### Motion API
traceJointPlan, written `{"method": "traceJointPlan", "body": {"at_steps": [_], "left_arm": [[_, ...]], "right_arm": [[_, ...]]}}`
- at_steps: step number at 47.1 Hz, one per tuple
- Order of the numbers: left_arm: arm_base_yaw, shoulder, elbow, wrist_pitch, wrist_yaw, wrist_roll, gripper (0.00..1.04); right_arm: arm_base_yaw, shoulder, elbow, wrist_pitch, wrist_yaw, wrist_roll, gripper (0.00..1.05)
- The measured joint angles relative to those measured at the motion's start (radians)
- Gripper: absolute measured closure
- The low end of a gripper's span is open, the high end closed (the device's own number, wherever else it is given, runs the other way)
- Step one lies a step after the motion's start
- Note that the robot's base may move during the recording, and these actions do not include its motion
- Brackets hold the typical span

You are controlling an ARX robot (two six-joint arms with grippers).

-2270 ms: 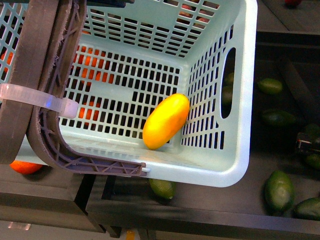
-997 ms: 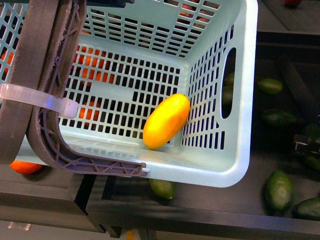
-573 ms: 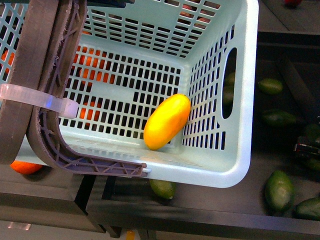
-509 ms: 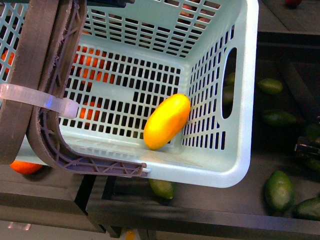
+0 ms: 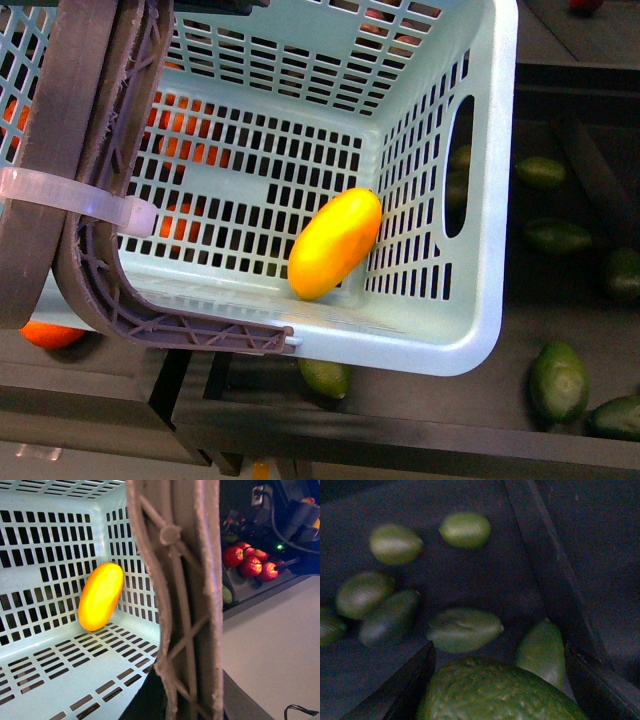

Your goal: Pick mango and avocado into basket

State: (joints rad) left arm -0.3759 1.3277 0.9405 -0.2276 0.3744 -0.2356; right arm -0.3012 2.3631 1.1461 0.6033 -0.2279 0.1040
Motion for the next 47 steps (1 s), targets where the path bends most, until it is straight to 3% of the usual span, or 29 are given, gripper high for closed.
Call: {"method": "traceJointPlan", "body": {"at_steps": [6, 21, 39, 47], "left_arm": [[0.0, 0.0, 0.0, 0.0, 0.0, 0.0, 0.97], [0.0, 0.0, 0.0, 0.0, 0.0, 0.0, 0.97], [0.0, 0.0, 0.0, 0.0, 0.0, 0.0, 0.97], [0.0, 0.0, 0.0, 0.0, -0.006, -0.012, 0.97]], "right_arm": [[0.053, -0.212, -0.07, -0.03, -0.029, 0.032, 0.34], [0.3, -0.58, -0.09, -0.16, -0.016, 0.098, 0.34], [0.636, -0.609, 0.009, -0.264, 0.089, 0.142, 0.34], [0.704, -0.575, 0.031, -0.272, 0.126, 0.149, 0.34]]}}
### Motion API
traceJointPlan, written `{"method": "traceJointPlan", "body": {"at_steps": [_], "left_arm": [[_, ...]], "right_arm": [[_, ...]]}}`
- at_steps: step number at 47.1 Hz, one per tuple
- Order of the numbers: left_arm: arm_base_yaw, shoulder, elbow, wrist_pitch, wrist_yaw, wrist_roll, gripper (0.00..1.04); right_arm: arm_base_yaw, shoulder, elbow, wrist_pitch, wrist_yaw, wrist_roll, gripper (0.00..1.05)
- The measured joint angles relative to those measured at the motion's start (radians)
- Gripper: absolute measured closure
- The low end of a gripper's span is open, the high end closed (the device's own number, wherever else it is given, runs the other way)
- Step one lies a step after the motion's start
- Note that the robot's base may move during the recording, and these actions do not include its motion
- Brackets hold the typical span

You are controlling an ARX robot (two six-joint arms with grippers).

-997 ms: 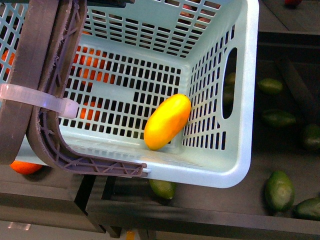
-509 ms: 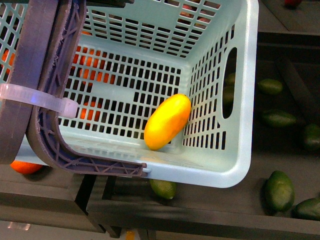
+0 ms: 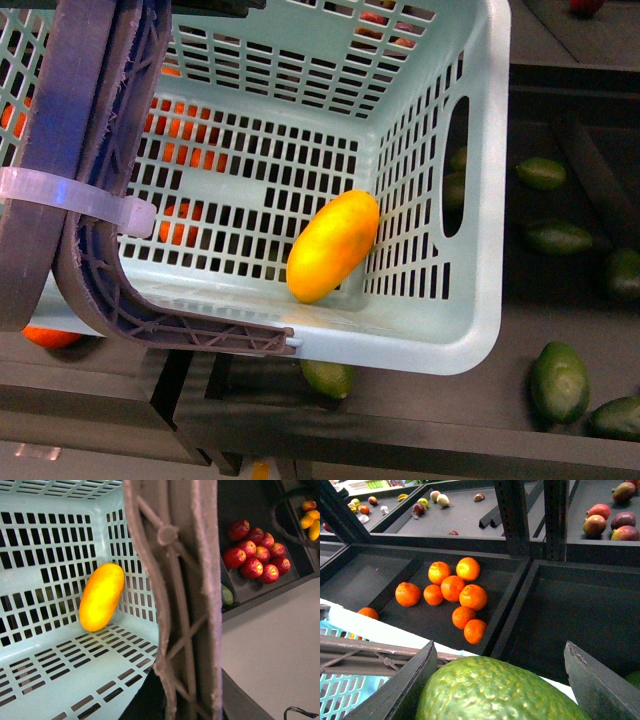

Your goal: Pick mango and avocado into basket

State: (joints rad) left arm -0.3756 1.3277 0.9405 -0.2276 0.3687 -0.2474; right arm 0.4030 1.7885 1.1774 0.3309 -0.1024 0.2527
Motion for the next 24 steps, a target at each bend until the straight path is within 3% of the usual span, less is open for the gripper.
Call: {"method": "traceJointPlan", "body": {"at_steps": [9, 17, 24], "left_arm": [[0.002, 0.0, 0.0, 0.0, -0.009, 0.001, 0.97], [0.002, 0.0, 0.0, 0.0, -0.013, 0.002, 0.97], [0.002, 0.0, 0.0, 0.0, -0.006, 0.0, 0.97]], "right_arm": [[0.018, 0.034, 0.0, -0.007, 0.016, 0.0, 0.33], [0.019, 0.023, -0.009, 0.003, 0.033, 0.002, 0.06], [0.019, -0.01, -0.034, 0.021, 0.03, -0.005, 0.08]]}}
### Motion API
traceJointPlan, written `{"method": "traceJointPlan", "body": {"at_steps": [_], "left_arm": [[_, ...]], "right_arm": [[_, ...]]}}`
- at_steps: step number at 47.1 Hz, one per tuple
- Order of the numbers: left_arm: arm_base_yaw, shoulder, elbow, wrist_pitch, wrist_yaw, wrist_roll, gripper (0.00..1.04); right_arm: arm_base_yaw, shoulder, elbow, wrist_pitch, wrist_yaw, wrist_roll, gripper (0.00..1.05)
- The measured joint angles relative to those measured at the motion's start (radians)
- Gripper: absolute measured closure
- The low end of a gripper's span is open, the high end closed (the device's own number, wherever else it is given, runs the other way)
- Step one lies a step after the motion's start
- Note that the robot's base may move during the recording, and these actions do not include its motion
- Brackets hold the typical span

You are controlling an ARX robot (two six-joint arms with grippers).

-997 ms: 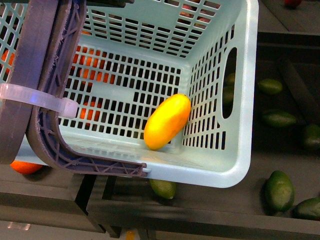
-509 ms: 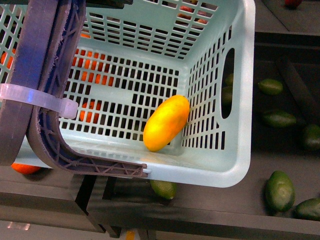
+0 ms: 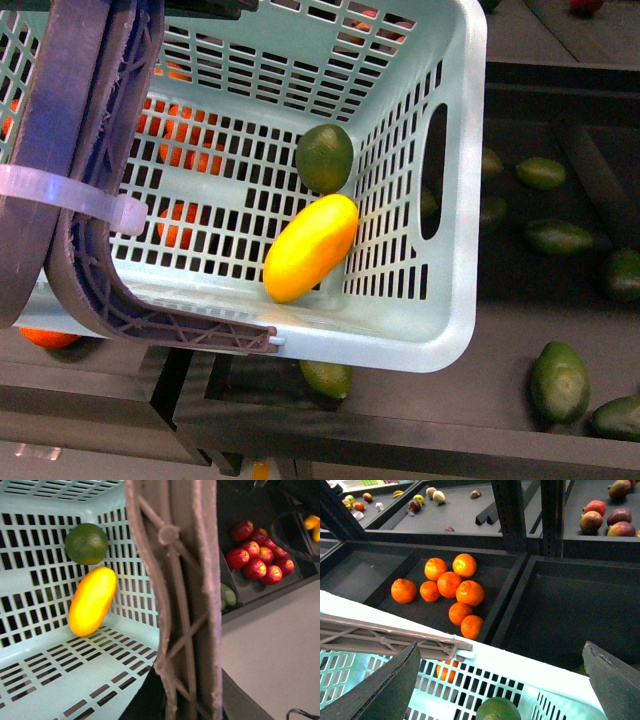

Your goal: Pick mango and avocado into basket

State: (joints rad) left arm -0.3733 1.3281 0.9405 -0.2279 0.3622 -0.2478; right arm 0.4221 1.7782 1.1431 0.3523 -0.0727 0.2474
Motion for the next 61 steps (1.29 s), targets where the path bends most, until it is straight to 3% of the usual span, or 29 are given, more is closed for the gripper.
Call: {"method": "traceJointPlan", "body": {"at_steps": [16, 27, 41, 54, 61], "left_arm": [[-0.002, 0.0, 0.0, 0.0, 0.014, 0.009, 0.97], [-0.003, 0.0, 0.0, 0.0, 0.012, 0.01, 0.97], [-0.003, 0.0, 0.0, 0.0, 0.011, 0.01, 0.97], [-0.004, 0.0, 0.0, 0.0, 0.013, 0.011, 0.97], [-0.004, 0.0, 0.0, 0.0, 0.014, 0.01, 0.97]], "right_arm": [[-0.081, -0.171, -0.135, 0.094, 0.077, 0.02, 0.08], [-0.189, -0.505, -0.369, 0.103, 0.148, 0.058, 0.08], [-0.189, -1.041, -0.814, -0.008, 0.267, 0.043, 0.08], [-0.185, -1.08, -0.848, -0.013, 0.274, 0.038, 0.08], [-0.204, -1.109, -0.893, 0.063, 0.279, -0.101, 0.24]]}}
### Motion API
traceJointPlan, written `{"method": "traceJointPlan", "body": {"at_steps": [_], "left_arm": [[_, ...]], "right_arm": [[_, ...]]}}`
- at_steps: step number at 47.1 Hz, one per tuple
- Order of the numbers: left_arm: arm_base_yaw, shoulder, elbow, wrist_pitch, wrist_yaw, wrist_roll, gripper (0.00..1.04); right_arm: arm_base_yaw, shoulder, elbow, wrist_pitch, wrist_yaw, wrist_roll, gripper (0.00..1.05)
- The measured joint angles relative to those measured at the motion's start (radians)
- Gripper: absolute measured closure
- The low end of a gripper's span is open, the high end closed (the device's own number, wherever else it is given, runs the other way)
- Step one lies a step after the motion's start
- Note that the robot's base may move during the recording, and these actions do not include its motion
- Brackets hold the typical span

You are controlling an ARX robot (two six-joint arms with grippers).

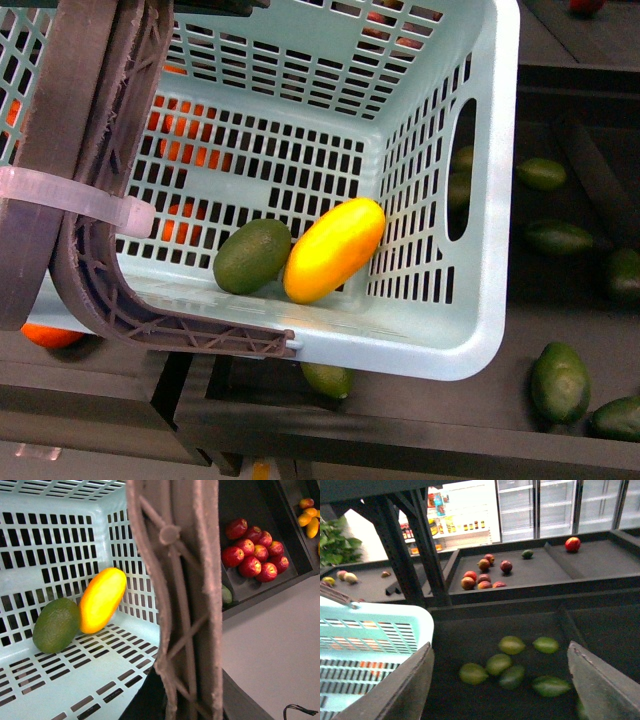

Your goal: Pick mango and avocado into basket

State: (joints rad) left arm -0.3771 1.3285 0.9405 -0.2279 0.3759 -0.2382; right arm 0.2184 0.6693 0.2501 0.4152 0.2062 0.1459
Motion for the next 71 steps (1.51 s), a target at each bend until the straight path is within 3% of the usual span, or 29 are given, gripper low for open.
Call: {"method": "traceJointPlan", "body": {"at_steps": [9, 19, 23, 27, 62, 66, 71], "left_arm": [[0.0, 0.0, 0.0, 0.0, -0.003, 0.002, 0.97], [0.0, 0.0, 0.0, 0.0, -0.002, 0.002, 0.97], [0.0, 0.0, 0.0, 0.0, 0.0, 0.001, 0.97], [0.0, 0.0, 0.0, 0.0, 0.0, 0.002, 0.97], [0.0, 0.0, 0.0, 0.0, -0.002, 0.002, 0.97], [0.0, 0.0, 0.0, 0.0, -0.002, 0.001, 0.97], [0.0, 0.0, 0.0, 0.0, -0.002, 0.001, 0.97]], "right_arm": [[-0.051, -0.07, -0.074, 0.001, -0.045, -0.108, 0.51], [-0.105, -0.159, -0.134, -0.024, -0.097, -0.135, 0.88], [-0.183, -0.204, -0.158, -0.049, -0.195, -0.143, 1.04], [-0.214, -0.244, -0.174, -0.069, -0.198, -0.143, 1.02], [-0.216, -0.49, -0.246, -0.233, -0.205, -0.143, 1.02], [-0.216, -0.612, -0.245, -0.391, -0.209, -0.144, 1.02], [-0.216, -0.664, -0.245, -0.411, -0.209, -0.146, 1.02]]}}
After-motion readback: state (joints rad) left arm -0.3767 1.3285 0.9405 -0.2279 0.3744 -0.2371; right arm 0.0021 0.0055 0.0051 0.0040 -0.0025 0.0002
